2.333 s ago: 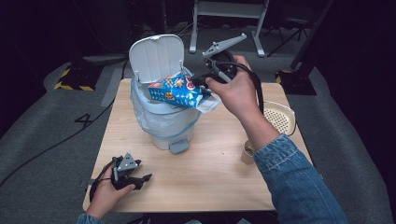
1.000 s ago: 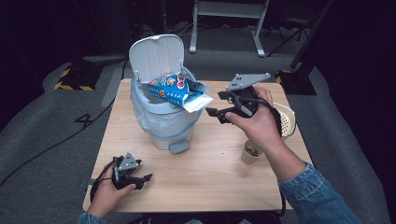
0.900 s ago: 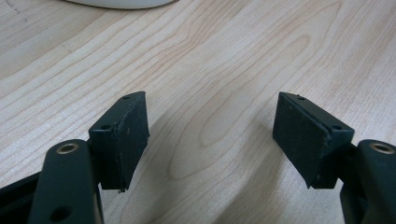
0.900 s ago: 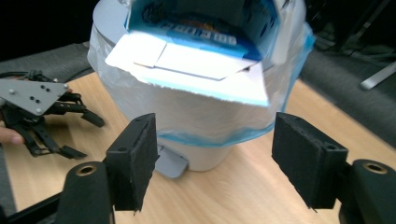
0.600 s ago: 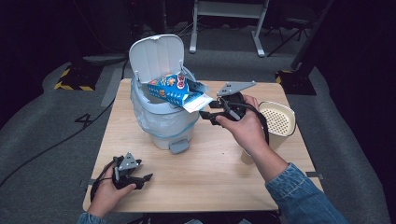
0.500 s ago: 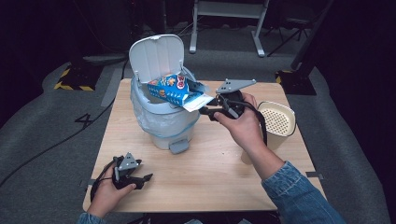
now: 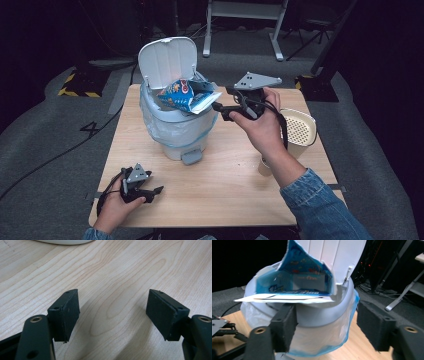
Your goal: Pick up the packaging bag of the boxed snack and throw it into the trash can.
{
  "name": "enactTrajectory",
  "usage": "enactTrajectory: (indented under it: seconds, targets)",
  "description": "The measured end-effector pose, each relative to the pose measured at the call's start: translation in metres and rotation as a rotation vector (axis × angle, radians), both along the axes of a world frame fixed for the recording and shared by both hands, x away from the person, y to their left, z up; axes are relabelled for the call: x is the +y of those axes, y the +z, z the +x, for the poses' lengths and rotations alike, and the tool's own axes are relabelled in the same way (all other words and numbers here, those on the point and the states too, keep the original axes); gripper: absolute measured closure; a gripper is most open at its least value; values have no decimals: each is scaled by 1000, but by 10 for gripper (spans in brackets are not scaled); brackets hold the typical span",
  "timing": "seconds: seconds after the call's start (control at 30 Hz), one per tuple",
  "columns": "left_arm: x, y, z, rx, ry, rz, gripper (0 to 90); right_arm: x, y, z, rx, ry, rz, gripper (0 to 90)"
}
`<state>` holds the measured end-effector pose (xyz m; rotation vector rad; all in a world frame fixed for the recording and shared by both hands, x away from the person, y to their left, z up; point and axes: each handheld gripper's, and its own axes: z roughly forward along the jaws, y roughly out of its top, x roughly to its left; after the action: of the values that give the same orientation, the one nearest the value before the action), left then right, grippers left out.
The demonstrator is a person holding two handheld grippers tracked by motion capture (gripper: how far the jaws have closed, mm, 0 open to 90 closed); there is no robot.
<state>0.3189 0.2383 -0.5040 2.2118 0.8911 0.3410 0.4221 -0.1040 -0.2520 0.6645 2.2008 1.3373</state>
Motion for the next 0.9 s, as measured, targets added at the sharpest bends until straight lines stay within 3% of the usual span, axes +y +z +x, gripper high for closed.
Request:
enactTrajectory:
  seconds: [0.1,0.23,0.33,0.57,0.73,0.9]
  targets:
    - [0,0,0,0,-1,1,272,8,5,7,-30,27,-6,300]
    - [0,0,0,0,0,0,272,17,7,8,-22,69,20,300]
    - [0,0,-1,1,2,2,272,24,7,7,-25,106,12,302]
    - [0,0,-1,1,2,1,272,29,4,5,-17,92,-2,315]
    - [0,0,0,2,1,-2,273,8,5,-2,20,86,-22,331]
    - [0,0,0,3,2,-3,273,-24,12,-18,29,108,-41,340]
